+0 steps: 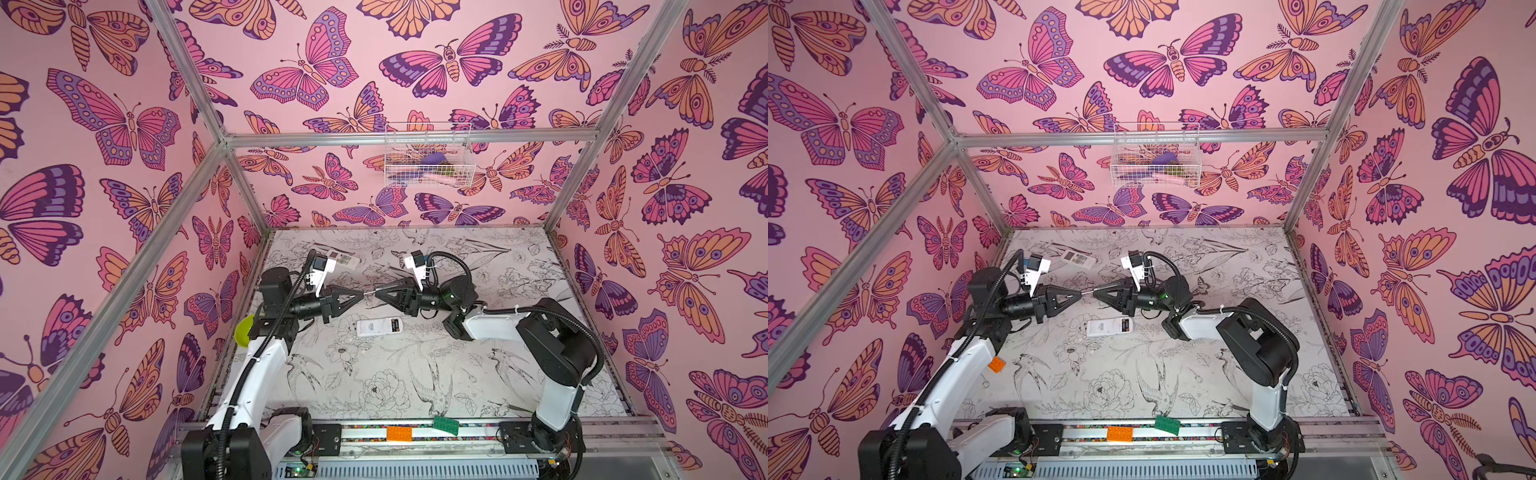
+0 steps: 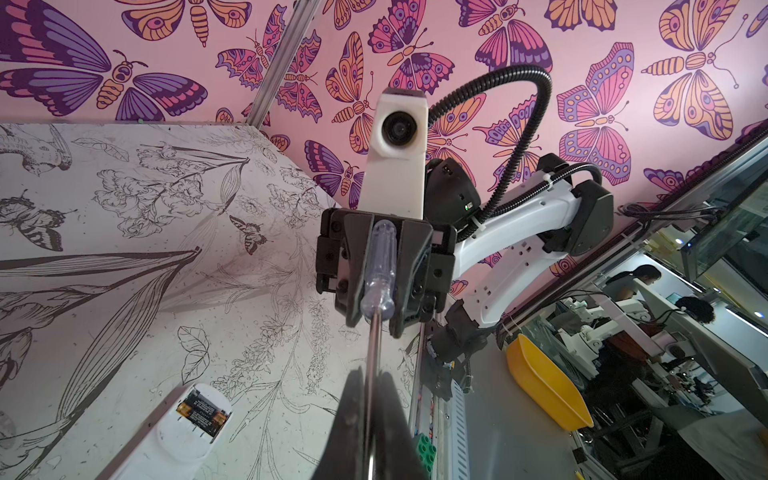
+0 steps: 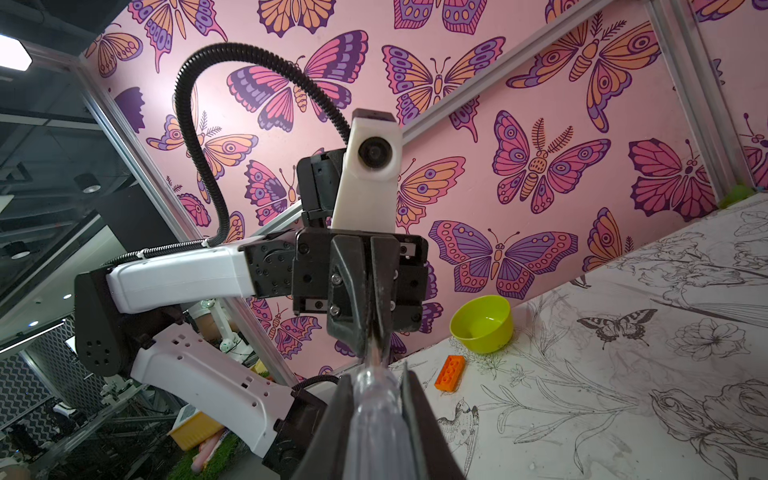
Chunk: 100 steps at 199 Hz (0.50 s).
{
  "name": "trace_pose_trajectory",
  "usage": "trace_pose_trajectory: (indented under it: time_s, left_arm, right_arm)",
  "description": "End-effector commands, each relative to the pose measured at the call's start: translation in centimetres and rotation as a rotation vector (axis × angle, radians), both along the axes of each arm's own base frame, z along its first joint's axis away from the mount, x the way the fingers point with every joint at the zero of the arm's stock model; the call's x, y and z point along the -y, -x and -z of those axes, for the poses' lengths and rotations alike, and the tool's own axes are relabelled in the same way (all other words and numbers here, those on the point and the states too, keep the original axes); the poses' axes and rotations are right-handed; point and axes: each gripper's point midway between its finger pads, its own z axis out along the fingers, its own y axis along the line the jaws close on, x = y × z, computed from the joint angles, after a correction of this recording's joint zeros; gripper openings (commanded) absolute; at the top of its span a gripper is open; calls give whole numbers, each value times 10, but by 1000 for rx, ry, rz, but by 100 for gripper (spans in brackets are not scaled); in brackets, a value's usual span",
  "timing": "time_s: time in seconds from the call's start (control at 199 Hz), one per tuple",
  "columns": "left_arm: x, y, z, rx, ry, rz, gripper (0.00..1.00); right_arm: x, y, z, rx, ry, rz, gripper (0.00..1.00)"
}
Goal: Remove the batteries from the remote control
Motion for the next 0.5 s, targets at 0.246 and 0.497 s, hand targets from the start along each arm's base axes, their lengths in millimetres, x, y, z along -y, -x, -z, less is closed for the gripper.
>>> trace_pose_trajectory:
  time_s: [0.246,0.497]
  left_arm:
    - [0,4,-4,31,2,10,36]
    - [-7,4,-5,116,-38,-1,50]
  right_arm:
    - [29,-13,-5,32,-21,101,5]
    - [63,-22,14,27,43,181,4]
